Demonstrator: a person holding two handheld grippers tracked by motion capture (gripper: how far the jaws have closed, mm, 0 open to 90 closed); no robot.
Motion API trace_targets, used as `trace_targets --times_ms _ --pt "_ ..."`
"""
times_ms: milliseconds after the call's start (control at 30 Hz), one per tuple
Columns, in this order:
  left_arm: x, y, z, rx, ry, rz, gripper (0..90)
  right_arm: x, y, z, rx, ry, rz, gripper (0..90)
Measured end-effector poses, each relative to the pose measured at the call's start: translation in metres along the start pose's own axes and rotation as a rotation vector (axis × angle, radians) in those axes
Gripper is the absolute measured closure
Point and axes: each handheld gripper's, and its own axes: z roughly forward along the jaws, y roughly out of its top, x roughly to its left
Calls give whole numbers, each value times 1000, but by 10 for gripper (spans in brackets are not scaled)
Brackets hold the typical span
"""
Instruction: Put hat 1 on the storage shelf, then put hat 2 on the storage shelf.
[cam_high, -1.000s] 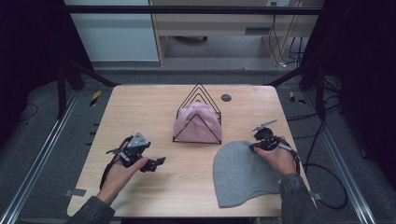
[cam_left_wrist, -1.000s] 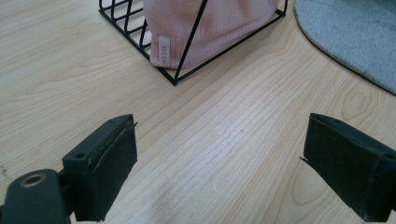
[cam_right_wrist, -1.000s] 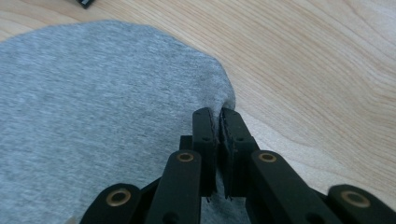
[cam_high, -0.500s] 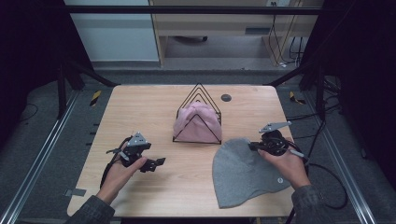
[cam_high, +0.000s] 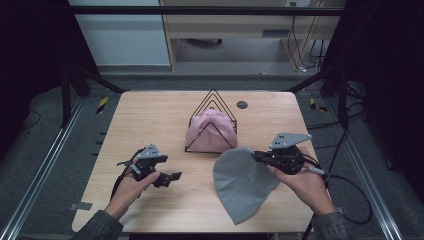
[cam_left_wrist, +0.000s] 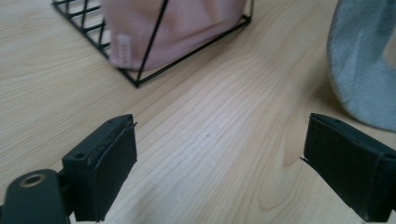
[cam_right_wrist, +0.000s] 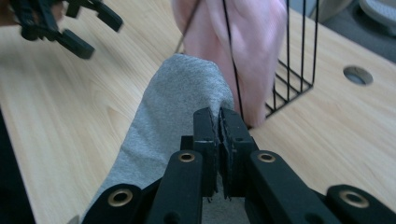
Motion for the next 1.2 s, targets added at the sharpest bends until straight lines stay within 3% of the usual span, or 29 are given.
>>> trace_targets --times_ms 367,733,1033,1200 --pt "-13 4 1 -51 -111 27 87 22 33 2 -59 13 -73 864" --pt "-13 5 -2 -83 -142 32 87 29 62 1 -101 15 -108 865" --pt "-16 7 -2 -80 -129 49 89 39 90 -10 -139 8 -166 865" --pt "-16 6 -2 -70 -122 52 90 44 105 -9 -137 12 -199 864"
